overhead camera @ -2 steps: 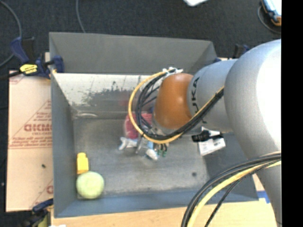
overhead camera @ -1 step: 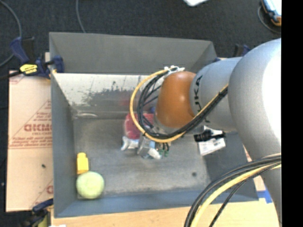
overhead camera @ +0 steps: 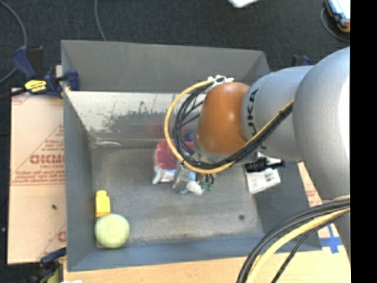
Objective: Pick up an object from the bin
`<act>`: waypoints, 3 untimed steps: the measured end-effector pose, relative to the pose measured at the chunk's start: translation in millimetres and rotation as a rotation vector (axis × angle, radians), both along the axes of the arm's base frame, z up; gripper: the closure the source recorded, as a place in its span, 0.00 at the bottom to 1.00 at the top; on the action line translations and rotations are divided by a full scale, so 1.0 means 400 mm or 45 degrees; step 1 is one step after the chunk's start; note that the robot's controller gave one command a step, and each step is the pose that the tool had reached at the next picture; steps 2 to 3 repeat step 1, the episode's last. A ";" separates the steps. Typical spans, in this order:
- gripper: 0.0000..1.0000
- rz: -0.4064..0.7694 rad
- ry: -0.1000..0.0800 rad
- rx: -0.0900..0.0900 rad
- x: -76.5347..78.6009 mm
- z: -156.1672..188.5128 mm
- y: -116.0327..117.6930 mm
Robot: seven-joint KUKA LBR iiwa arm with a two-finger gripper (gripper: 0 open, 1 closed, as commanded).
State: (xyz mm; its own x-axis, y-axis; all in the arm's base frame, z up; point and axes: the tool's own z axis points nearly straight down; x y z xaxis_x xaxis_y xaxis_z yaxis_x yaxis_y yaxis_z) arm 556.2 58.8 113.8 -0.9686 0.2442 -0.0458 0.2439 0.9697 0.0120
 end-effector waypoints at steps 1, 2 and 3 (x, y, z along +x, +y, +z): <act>1.00 0.002 -0.002 0.000 0.002 0.052 -0.001; 1.00 0.002 -0.002 0.000 0.002 0.052 -0.001; 1.00 0.002 -0.002 0.000 0.002 0.052 -0.001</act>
Offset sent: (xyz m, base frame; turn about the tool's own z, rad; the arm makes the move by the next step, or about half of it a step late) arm 0.0001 0.0000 0.0091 0.0000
